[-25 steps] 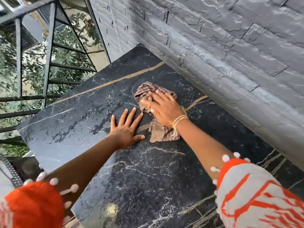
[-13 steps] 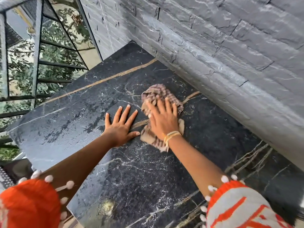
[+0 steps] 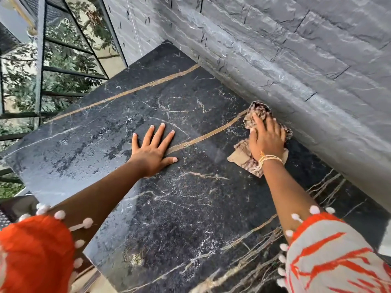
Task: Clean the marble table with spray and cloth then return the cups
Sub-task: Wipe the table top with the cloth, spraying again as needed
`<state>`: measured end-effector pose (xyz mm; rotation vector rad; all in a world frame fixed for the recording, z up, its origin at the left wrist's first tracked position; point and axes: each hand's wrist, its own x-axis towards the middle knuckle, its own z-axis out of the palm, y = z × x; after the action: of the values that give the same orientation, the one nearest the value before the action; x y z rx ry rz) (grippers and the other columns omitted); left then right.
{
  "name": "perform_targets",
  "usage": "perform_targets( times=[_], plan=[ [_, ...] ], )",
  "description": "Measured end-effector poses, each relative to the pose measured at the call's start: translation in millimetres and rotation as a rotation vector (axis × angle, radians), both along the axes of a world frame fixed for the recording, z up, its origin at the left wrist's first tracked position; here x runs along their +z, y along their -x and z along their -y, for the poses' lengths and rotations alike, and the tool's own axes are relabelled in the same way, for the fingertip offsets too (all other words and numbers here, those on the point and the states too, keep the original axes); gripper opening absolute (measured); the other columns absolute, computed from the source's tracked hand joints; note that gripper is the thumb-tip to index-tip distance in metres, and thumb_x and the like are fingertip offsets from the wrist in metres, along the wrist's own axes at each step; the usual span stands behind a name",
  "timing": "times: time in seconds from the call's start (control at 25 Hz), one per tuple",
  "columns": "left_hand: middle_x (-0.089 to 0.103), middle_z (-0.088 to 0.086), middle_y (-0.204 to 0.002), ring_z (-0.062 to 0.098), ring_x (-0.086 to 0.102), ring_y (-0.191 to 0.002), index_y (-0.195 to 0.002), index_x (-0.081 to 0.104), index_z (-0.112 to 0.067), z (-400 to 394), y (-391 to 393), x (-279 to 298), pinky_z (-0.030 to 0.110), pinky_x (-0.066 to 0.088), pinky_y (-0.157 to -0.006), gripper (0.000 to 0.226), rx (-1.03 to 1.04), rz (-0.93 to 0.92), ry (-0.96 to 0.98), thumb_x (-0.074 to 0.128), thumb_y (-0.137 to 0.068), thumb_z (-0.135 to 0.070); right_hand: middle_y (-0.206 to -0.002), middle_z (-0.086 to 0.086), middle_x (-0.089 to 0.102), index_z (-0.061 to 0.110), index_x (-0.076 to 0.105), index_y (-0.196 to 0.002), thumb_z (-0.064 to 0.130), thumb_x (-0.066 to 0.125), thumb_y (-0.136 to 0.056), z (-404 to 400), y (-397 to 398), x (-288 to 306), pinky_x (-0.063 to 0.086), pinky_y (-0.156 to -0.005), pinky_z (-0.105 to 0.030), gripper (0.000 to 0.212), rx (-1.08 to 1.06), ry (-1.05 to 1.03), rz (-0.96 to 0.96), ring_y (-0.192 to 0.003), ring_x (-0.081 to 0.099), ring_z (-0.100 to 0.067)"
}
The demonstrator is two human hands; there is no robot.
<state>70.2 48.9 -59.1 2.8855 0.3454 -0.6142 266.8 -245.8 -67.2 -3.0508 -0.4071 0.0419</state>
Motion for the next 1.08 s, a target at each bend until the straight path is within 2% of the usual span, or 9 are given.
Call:
perform_targets(
  times=[0.2, 0.32, 0.44, 0.56, 0.64, 0.76, 0.88, 0.96, 1.08],
  plan=[
    [-0.016, -0.008, -0.161, 0.020, -0.012, -0.149, -0.150, -0.003, -0.044, -2.7, 1.0, 1.0, 0.060, -0.005, -0.113, 0.081, 0.037, 0.042, 0.085, 0.040, -0.086, -0.069, -0.157, -0.009, 0.028, 0.038, 0.016, -0.152, 0.044, 0.023, -0.094, -67.0, 86.5, 8.3, 0.015, -0.118, -0.054, 0.059, 0.053, -0.018, -0.035, -0.144, 0.025, -0.034],
    [0.022, 0.003, -0.159, 0.023, 0.021, -0.146, -0.141, 0.042, -0.033, -5.7, 39.2, 8.1, 0.052, 0.014, -0.115, 0.063, 0.163, 0.302, 0.226, 0.060, -0.082, -0.047, -0.156, -0.009, 0.032, 0.038, 0.019, -0.152, 0.045, 0.027, -0.095, -105.3, 168.9, 11.9, 0.016, -0.118, -0.054, 0.057, 0.386, -0.033, -0.070, -0.144, 0.026, -0.034],
    [0.043, 0.007, -0.146, 0.028, 0.042, -0.134, -0.128, 0.058, -0.026, -24.6, 105.9, 5.0, 0.049, 0.031, -0.105, 0.065, 0.266, 0.412, 0.147, 0.050, -0.072, -0.059, -0.156, -0.007, 0.032, 0.042, 0.018, -0.150, 0.043, 0.034, -0.094, -111.5, 190.5, 10.8, 0.019, -0.117, -0.053, 0.058, 0.827, 0.010, -0.112, -0.143, 0.028, -0.032],
    [0.042, 0.005, -0.147, 0.026, 0.041, -0.134, -0.129, 0.055, -0.029, -52.8, 155.7, 4.0, 0.050, 0.032, -0.103, 0.078, 0.384, 0.412, 0.075, 0.044, -0.067, -0.074, -0.158, -0.008, 0.025, 0.046, 0.014, -0.149, 0.044, 0.033, -0.094, -97.1, 144.0, 5.2, 0.019, -0.118, -0.053, 0.058, 0.832, 0.058, -0.060, -0.145, 0.025, -0.030],
    [0.032, 0.001, -0.155, 0.023, 0.032, -0.141, -0.138, 0.047, -0.033, -63.0, 178.5, 0.5, 0.049, 0.024, -0.110, 0.086, 0.407, 0.366, 0.079, 0.039, -0.065, -0.078, -0.158, -0.009, 0.027, 0.046, 0.018, -0.149, 0.045, 0.033, -0.093, -83.1, 117.7, 4.9, 0.020, -0.117, -0.055, 0.058, 0.553, 0.020, -0.036, -0.144, 0.026, -0.032],
    [0.005, -0.006, -0.162, 0.018, 0.008, -0.149, -0.150, 0.016, -0.044, -64.0, 196.3, -7.4, 0.047, 0.008, -0.117, 0.093, 0.354, 0.226, 0.061, 0.023, -0.066, -0.084, -0.158, -0.008, 0.027, 0.043, 0.024, -0.148, 0.048, 0.035, -0.090, -84.1, 111.7, 4.0, 0.016, -0.116, -0.056, 0.059, 0.167, -0.016, -0.032, -0.144, 0.023, -0.034],
    [-0.005, -0.005, -0.162, 0.018, -0.001, -0.150, -0.149, 0.002, -0.046, -64.5, 196.4, -10.3, 0.045, 0.004, -0.118, 0.091, 0.331, 0.179, 0.028, 0.013, -0.067, -0.084, -0.159, -0.008, 0.024, 0.038, 0.025, -0.150, 0.047, 0.031, -0.093, -130.4, 144.7, 6.3, 0.010, -0.116, -0.057, 0.058, -0.057, -0.077, -0.071, -0.144, 0.020, -0.037],
    [-0.006, -0.004, -0.162, 0.019, -0.002, -0.150, -0.150, 0.001, -0.045, -65.5, 197.0, -10.3, 0.046, 0.003, -0.117, 0.091, 0.319, 0.180, 0.022, 0.011, -0.068, -0.084, -0.158, -0.008, 0.026, 0.037, 0.025, -0.149, 0.045, 0.031, -0.093, -166.3, 188.5, 8.5, 0.011, -0.116, -0.058, 0.057, 0.100, -0.085, -0.078, -0.144, 0.022, -0.037],
    [-0.007, -0.003, -0.162, 0.019, -0.003, -0.150, -0.151, 0.003, -0.042, -66.6, 199.8, -12.4, 0.046, 0.002, -0.117, 0.093, 0.304, 0.175, 0.042, 0.010, -0.068, -0.083, -0.156, -0.009, 0.032, 0.040, 0.023, -0.149, 0.040, 0.035, -0.095, -190.4, 262.2, 8.8, 0.018, -0.116, -0.057, 0.056, 0.631, -0.049, -0.082, -0.142, 0.029, -0.036]
  ],
)
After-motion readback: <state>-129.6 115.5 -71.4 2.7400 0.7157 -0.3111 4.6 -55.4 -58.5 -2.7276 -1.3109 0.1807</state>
